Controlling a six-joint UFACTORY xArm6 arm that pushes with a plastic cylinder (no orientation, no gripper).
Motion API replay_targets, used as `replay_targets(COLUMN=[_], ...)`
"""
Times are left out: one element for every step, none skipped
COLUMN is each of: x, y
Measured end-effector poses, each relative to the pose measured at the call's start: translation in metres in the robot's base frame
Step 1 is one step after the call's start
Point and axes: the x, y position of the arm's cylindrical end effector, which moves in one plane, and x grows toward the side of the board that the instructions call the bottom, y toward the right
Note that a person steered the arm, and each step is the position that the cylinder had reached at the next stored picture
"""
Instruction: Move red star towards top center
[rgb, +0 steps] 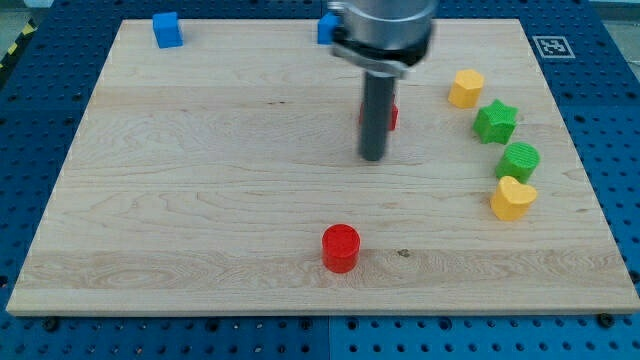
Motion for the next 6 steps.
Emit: replay_targets(x=[-0.002,-0.006,-0.010,-0.025,-0.043,-0.055], y=[0.068,0.067,0.041,0.019,0.005,-0.025])
